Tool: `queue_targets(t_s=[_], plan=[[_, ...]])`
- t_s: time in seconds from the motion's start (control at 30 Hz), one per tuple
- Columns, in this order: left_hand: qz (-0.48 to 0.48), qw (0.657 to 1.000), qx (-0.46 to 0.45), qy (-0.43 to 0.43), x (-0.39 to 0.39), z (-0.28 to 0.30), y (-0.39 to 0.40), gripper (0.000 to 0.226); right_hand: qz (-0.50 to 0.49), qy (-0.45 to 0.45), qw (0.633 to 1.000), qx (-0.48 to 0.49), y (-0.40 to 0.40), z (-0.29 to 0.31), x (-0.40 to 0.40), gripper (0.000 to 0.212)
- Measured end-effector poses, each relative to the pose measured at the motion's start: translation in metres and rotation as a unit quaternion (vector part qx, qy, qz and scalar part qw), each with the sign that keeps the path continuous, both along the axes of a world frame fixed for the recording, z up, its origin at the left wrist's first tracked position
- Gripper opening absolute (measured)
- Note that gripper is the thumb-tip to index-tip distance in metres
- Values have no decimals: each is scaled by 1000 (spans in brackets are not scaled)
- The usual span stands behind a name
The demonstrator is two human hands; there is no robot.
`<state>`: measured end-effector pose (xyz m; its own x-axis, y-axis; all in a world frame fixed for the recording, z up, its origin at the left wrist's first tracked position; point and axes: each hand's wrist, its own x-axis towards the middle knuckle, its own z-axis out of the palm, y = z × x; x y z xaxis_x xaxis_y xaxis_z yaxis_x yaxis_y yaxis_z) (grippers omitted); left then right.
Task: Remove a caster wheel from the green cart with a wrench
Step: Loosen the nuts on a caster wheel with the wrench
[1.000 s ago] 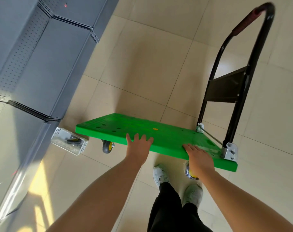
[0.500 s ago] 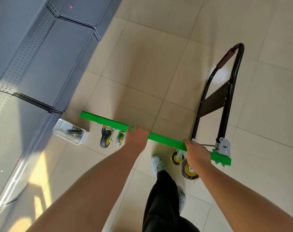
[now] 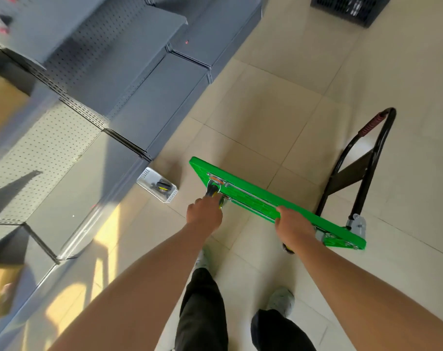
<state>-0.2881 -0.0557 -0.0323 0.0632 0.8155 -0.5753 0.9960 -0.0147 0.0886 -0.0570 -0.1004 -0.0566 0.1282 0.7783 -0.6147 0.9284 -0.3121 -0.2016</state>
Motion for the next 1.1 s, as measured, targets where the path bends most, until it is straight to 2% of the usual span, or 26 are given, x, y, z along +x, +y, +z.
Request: queue_targets(t_s=[0.23, 0.4, 0.63, 0.77, 0.9, 1.1], plan=[[71, 997, -13, -20, -93, -3, 24, 52, -11, 37, 999, 22, 32, 12, -95, 39], [93, 993, -54, -43, -177, -28, 41, 54, -29, 41, 999, 20, 41, -7, -174, 36], [145, 984, -42, -92, -265, -74, 59, 54, -18, 59, 997, 39, 52, -51, -266, 33], [203, 971, -33, -119, -290, -132, 57, 54, 11, 70, 997, 23, 53, -106, -302, 32], [252, 958, -7, -135, -303, -212, 55, 51, 26, 96, 994, 36, 55, -186, -318, 34], [264, 951, 28, -156, -311, -351, 64, 52, 46, 115, 991, 60, 63, -322, -326, 36]])
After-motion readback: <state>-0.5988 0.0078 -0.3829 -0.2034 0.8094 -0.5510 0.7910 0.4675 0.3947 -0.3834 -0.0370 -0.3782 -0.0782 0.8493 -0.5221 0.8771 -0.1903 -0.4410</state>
